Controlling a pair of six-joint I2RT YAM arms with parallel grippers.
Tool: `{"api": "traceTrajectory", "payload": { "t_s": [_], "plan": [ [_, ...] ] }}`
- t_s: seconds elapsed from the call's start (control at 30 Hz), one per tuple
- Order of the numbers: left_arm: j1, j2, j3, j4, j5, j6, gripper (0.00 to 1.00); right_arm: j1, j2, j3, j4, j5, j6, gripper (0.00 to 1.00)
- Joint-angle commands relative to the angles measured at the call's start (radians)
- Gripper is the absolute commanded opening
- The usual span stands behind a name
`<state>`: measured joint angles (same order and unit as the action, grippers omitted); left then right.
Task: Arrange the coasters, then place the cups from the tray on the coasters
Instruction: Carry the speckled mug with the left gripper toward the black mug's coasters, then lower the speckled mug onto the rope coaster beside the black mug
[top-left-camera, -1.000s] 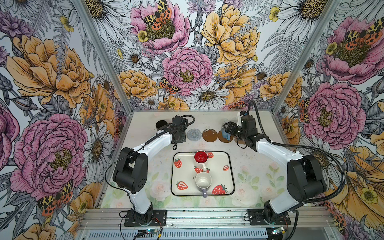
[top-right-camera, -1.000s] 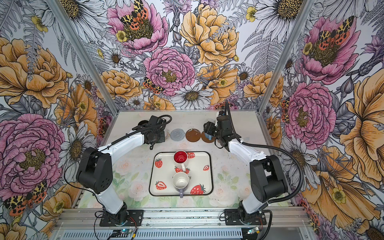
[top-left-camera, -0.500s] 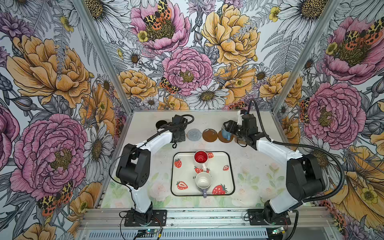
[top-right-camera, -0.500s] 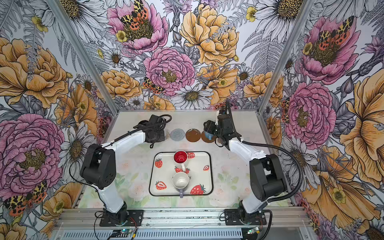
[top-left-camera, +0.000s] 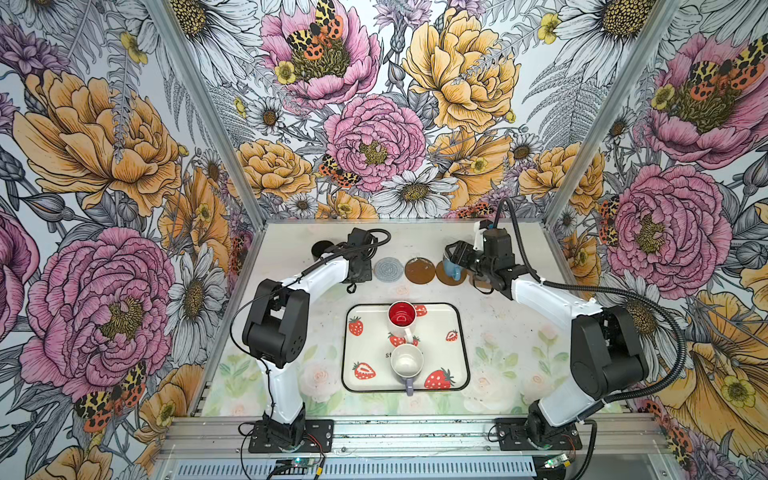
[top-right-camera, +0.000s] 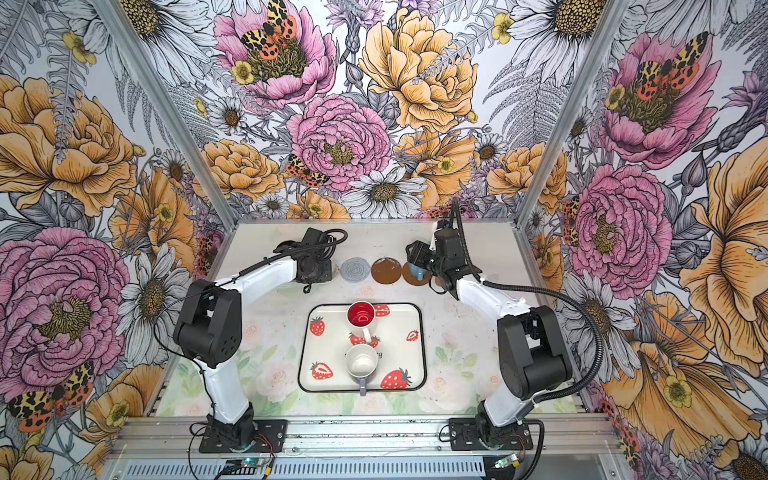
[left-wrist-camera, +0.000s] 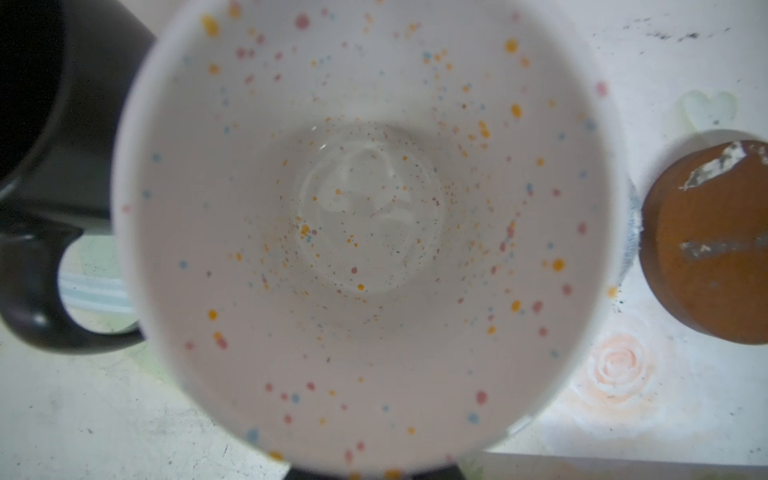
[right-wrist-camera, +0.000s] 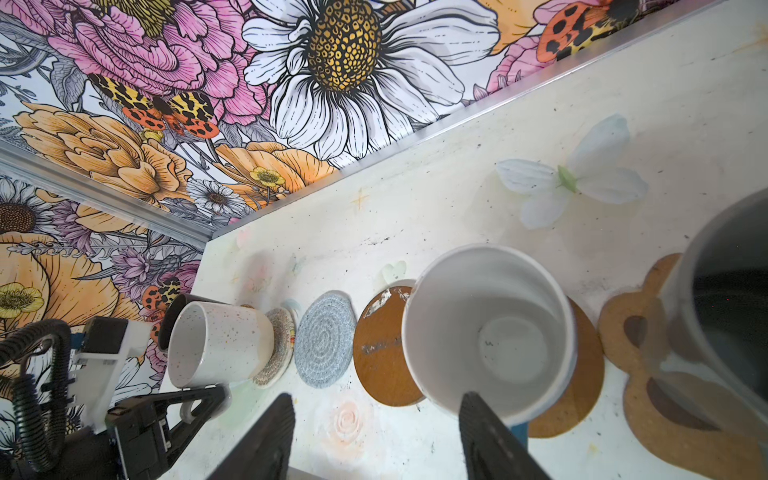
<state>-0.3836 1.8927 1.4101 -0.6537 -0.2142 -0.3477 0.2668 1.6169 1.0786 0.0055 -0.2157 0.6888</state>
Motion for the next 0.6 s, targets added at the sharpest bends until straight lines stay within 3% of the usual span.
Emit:
{"api": "traceTrajectory", "payload": {
  "t_s": [0.0, 0.57],
  "plan": [
    [0.012, -0.015, 0.049, 0.059, -0.013, 0.016, 0.00, -0.007, 0.009, 0.024, 0.031, -0.011, 0.004, 0.65],
    [0.019, 0.002, 0.061, 0.048, -0.012, 0.011, 0.00, -0.009, 0.010, 0.028, 0.030, -0.018, 0.006, 0.65]
  ]
}}
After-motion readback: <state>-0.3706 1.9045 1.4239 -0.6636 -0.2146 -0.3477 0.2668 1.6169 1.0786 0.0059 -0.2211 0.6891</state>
